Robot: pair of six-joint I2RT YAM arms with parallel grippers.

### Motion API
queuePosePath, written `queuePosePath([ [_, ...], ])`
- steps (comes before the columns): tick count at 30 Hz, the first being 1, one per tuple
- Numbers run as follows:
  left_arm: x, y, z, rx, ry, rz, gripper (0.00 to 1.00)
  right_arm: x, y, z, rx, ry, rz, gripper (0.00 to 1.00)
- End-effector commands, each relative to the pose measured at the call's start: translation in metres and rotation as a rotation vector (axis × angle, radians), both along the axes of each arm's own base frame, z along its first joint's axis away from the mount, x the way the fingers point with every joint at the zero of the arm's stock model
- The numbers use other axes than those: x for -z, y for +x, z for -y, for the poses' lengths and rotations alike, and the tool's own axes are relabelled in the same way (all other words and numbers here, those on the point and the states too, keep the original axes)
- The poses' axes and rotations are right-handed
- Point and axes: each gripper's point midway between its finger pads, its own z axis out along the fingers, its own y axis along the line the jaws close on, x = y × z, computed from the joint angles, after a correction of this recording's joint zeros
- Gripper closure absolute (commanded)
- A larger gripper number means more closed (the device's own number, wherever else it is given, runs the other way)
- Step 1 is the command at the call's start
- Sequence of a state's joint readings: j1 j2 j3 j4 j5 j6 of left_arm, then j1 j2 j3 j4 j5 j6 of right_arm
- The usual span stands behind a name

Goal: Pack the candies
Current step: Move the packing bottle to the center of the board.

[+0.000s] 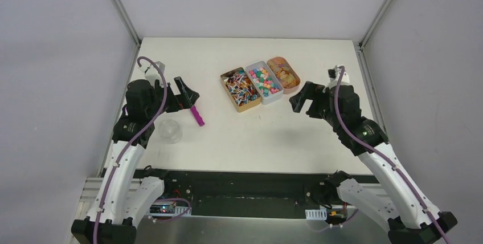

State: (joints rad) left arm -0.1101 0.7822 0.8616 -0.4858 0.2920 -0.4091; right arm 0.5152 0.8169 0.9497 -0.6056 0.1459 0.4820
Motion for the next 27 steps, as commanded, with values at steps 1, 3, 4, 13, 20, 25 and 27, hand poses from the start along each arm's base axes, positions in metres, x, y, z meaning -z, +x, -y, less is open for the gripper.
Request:
queuePosePath([
  [1,-0.009,0.006,-0.007,-0.048,0.007,0.017,0.05,-0.013,0.001,0.002,0.016,0.023,0.041,0.0],
  [3,-0.004,0.008,-0.014,-0.091,0.014,-0.002,0.05,-0.016,0.0,0.001,0.009,0.035,0.057,0.0],
  [4,0.0,0.009,-0.019,-0.134,0.016,-0.019,0.05,-0.017,0.0,0.001,0.007,0.038,0.062,0.0],
  [13,0.05,0.005,-0.086,-0.549,0.137,-0.224,0.08,-0.011,-0.002,0.005,0.005,0.016,0.082,0.0],
  [20,0.102,-0.005,-0.097,-0.65,0.155,-0.359,0.21,-0.019,-0.011,-0.004,-0.094,0.018,0.137,0.0],
  [25,0.115,0.002,-0.089,-0.608,0.153,-0.391,0.44,-0.028,-0.017,-0.007,-0.144,0.024,0.193,0.0],
  [27,0.128,0.002,-0.086,-0.596,0.155,-0.428,0.49,-0.03,-0.02,-0.009,-0.162,0.026,0.206,0.0],
])
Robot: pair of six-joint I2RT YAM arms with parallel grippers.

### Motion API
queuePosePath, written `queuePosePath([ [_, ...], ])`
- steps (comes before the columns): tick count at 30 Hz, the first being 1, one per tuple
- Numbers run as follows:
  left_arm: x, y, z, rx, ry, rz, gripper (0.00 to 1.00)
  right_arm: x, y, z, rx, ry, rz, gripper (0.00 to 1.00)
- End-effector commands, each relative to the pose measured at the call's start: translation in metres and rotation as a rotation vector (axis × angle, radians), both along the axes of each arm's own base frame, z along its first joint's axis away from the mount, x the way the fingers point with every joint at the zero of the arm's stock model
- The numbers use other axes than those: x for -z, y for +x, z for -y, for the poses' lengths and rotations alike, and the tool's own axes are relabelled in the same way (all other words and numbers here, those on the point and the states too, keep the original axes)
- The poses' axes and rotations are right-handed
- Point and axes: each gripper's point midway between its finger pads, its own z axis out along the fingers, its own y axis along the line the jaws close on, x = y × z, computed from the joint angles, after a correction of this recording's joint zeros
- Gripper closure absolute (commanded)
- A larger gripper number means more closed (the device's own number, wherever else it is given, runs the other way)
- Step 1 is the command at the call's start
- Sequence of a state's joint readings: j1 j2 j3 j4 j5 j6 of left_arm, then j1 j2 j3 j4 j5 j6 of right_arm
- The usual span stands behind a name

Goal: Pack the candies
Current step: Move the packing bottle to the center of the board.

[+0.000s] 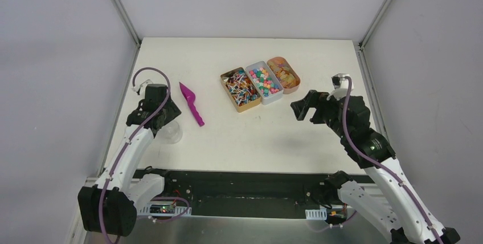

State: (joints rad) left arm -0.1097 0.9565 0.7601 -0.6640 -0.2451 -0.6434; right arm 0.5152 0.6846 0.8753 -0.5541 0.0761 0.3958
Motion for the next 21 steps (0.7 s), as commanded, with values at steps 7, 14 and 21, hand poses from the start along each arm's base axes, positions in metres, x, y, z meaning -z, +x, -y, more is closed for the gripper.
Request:
queuePosePath([
  [7,0.045,0.011,0.009,-0.029,-0.057,-0.109,0.58,-0.029,-0.007,-0.008,-0.089,0.022,0.134,0.0],
  [14,0.06,0.01,0.013,-0.023,-0.071,-0.152,0.79,-0.038,-0.016,-0.009,-0.133,0.02,0.171,0.0],
  [21,0.039,0.013,0.022,0.059,-0.075,-0.098,1.0,-0.042,-0.019,-0.007,-0.14,0.018,0.192,0.0],
])
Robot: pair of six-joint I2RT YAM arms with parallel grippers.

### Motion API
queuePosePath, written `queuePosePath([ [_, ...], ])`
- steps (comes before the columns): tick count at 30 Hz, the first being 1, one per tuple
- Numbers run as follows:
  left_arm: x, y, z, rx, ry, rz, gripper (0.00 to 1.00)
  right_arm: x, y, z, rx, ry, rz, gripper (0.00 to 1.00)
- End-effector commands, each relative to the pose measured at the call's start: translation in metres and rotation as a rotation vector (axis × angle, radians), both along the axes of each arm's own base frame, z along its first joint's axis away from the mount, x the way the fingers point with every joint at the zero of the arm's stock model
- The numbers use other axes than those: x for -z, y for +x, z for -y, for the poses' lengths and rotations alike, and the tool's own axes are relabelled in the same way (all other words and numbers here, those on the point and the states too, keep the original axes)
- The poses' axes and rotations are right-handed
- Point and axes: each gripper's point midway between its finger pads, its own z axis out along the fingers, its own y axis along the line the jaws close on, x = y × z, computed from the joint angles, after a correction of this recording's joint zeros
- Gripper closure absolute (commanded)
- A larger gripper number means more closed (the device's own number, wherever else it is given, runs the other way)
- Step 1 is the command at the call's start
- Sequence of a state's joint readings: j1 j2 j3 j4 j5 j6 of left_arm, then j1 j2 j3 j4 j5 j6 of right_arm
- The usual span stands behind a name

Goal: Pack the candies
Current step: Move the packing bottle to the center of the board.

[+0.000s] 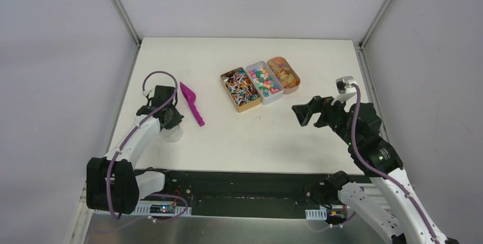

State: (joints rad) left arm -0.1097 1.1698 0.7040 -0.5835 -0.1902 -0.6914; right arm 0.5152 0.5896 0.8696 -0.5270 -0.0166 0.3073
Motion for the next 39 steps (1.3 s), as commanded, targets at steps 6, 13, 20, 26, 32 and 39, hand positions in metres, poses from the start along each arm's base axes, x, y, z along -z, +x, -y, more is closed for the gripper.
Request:
queuePosePath([
  [6,-0.046,0.012,0.047,0.228,-0.037,0.104,1.0,-0.013,0.001,0.0,-0.001,0.005,0.045,0.0],
  [13,-0.058,0.001,0.122,0.438,-0.115,0.081,1.0,-0.012,0.008,0.012,0.087,0.015,0.028,0.0],
  [20,-0.035,-0.017,0.207,0.656,-0.045,0.0,1.0,-0.015,0.007,0.018,0.119,0.026,0.037,0.0],
  [26,-0.015,-0.03,0.263,0.794,-0.027,-0.051,0.95,-0.014,0.003,0.025,0.14,0.015,0.036,0.0],
  [32,-0.009,-0.036,0.292,0.861,-0.029,-0.064,0.73,-0.013,-0.001,0.029,0.148,0.008,0.046,0.0],
  [39,-0.03,-0.029,0.296,0.87,-0.035,0.007,0.45,-0.01,-0.001,0.03,0.146,-0.004,0.045,0.0],
])
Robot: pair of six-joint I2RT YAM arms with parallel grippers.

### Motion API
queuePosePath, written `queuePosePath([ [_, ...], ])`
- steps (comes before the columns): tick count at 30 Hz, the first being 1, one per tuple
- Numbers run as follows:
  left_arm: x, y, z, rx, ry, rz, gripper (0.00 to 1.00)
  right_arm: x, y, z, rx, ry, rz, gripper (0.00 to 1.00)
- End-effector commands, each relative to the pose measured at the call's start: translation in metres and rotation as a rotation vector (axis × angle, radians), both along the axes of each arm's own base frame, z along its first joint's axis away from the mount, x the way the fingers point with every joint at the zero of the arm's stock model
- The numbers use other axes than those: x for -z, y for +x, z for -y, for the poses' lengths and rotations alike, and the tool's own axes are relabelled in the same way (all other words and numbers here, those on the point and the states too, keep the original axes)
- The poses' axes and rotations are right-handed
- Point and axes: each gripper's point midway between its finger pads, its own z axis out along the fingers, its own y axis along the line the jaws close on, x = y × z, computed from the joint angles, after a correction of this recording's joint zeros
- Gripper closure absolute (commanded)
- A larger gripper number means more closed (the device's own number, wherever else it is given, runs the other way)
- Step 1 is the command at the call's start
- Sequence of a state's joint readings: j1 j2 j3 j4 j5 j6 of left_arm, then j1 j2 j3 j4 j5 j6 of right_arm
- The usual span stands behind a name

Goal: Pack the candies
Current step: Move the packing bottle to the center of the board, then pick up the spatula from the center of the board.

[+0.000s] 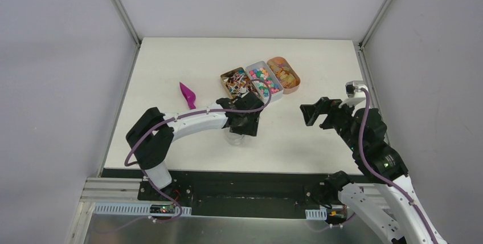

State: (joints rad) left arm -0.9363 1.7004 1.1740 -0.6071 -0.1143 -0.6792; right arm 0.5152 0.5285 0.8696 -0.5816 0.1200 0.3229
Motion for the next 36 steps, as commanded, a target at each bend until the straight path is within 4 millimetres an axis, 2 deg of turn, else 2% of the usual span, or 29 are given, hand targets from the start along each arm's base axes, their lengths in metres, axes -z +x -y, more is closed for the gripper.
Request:
queuePosePath([
  [1,-0.039,0.018,0.013,-0.006,-0.074,0.109,0.33,-0.009,0.001,0.002,0.008,0.006,0.032,0.0],
  [3,-0.053,0.023,0.012,-0.003,-0.086,0.15,0.15,-0.008,0.001,0.0,0.001,0.005,0.032,0.0],
  [5,-0.068,0.03,0.009,-0.005,-0.088,0.2,0.02,-0.008,0.0,-0.001,-0.005,0.007,0.033,0.0],
  [10,-0.102,0.059,-0.024,-0.097,-0.072,0.294,0.01,-0.008,-0.001,-0.003,-0.022,0.015,0.037,0.0],
  [14,-0.119,0.089,-0.075,-0.219,-0.077,0.315,0.01,-0.008,-0.003,-0.006,-0.037,0.022,0.042,0.0],
  [18,-0.128,0.116,-0.133,-0.349,0.01,0.394,0.03,-0.007,-0.002,-0.007,-0.043,0.025,0.045,0.0],
  [21,-0.124,0.134,-0.176,-0.466,0.063,0.401,0.07,-0.007,-0.003,-0.012,-0.068,0.028,0.039,0.0],
  [26,-0.111,0.157,-0.22,-0.599,0.008,0.336,0.23,-0.007,-0.004,-0.018,-0.102,0.038,0.036,0.0],
  [30,-0.106,0.178,-0.239,-0.657,-0.074,0.323,0.3,-0.009,-0.005,-0.02,-0.111,0.043,0.046,0.0],
  [34,-0.086,0.192,-0.26,-0.716,-0.121,0.264,0.36,-0.008,-0.004,-0.022,-0.113,0.049,0.039,0.0],
  [36,-0.076,0.196,-0.265,-0.729,-0.144,0.243,0.37,-0.005,-0.007,-0.029,-0.155,0.056,0.027,0.0],
])
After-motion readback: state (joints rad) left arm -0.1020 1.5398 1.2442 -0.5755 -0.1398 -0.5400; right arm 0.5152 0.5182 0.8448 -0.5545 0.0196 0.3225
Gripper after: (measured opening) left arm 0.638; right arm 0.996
